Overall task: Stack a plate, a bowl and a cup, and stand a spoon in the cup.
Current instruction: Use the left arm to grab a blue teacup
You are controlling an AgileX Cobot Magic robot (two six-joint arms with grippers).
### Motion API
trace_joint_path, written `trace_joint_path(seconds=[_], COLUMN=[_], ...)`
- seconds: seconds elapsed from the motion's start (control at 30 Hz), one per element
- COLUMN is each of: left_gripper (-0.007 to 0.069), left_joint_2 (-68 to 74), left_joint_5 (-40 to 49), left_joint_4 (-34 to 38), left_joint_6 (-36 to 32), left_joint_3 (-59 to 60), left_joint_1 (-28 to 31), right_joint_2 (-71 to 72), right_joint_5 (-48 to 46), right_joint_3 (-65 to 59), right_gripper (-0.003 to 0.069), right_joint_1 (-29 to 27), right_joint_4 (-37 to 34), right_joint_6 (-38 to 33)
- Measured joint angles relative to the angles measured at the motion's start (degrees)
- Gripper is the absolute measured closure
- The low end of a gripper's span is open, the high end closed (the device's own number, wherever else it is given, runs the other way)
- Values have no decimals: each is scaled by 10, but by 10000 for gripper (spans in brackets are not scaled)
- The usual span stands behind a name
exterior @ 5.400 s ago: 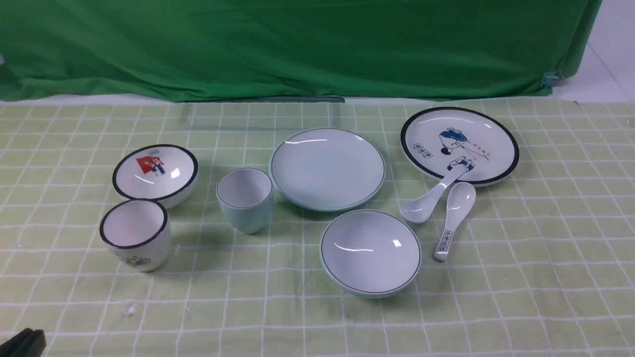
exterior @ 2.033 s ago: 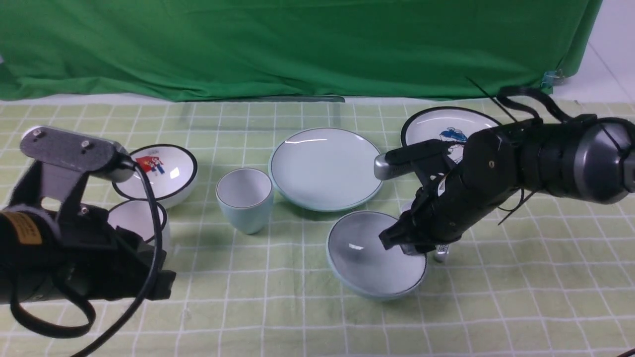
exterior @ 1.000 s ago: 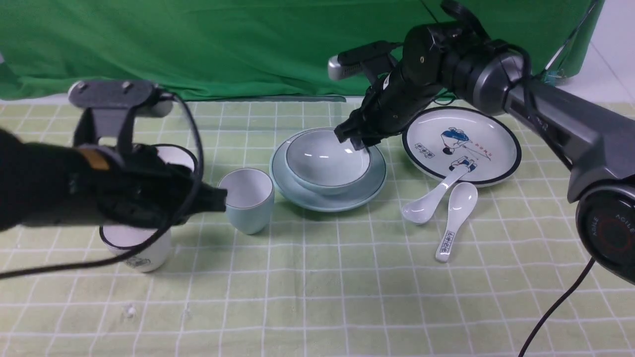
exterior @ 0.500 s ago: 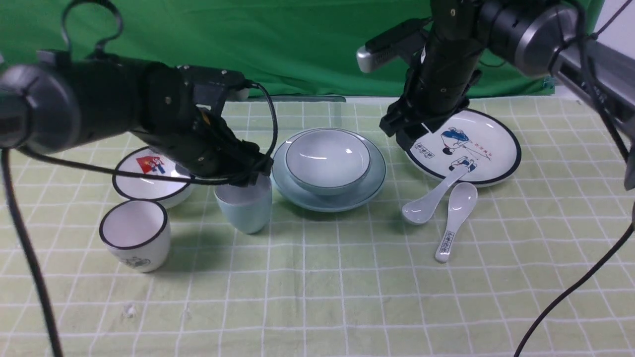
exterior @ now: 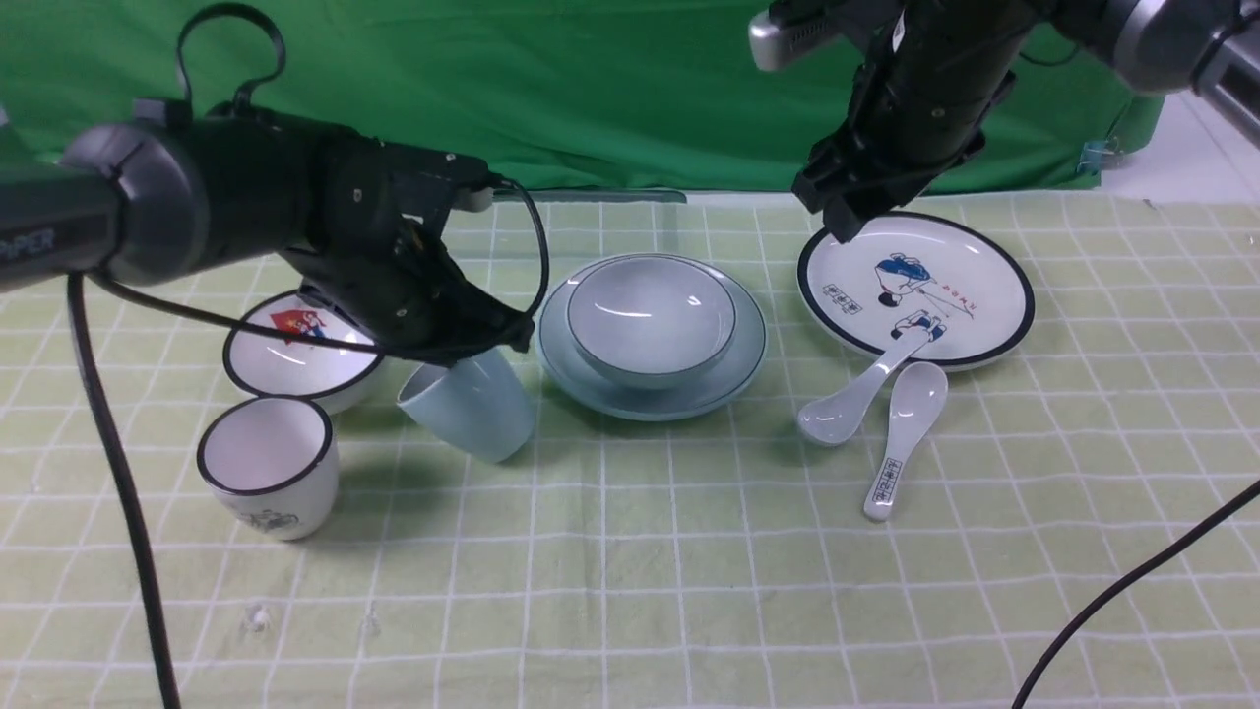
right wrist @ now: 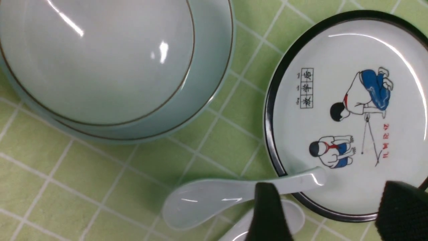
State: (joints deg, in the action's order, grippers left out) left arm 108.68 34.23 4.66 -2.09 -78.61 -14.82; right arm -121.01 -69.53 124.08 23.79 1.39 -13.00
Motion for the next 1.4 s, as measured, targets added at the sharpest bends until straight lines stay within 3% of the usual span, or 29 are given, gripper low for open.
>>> trace_joint_path(seconds=[0.13,0.23,0.27,0.4,0.53,0.7,0.93,1.03,1.13,1.17,1.23,1.4], left_gripper=[630,554,497,306,178,136,191,300,483,494,610,631], left_joint_2=[-6,-6,-6,-10,-24,-26,-19,2,19,20,16,-11], left_joint_5=[25,43,45,45,45,43,34,34,41,42,68,104], left_joint_4=[71,118,128,129,107,78,69,69,69,69,69,78], left_joint_6=[-48,-84,-92,-98,-99,-81,-70,-70,-70,-70,-75,-94], left_joint_3=[-3,-3,-3,-3,-4,-8,-10,-10,-11,-11,-26,-99], left_joint_1=[0,0,0,0,0,1,2,2,2,2,2,0], right_joint_2=[8,8,8,8,8,8,8,8,8,8,8,8], right_joint_5=[0,0,0,0,0,0,0,0,0,0,0,0], right_joint_3=[0,0,0,0,0,0,0,0,0,0,0,0], right_gripper=[204,204,204,204,204,204,204,204,204,204,204,204], right_joint_1=[-4,-7,-8,-10,-10,-10,-10,-10,-10,-10,-10,-10], right_joint_4=[0,0,0,1,1,1,1,1,1,1,1,1], right_joint_6=[0,0,0,0,0,0,0,0,0,0,0,0])
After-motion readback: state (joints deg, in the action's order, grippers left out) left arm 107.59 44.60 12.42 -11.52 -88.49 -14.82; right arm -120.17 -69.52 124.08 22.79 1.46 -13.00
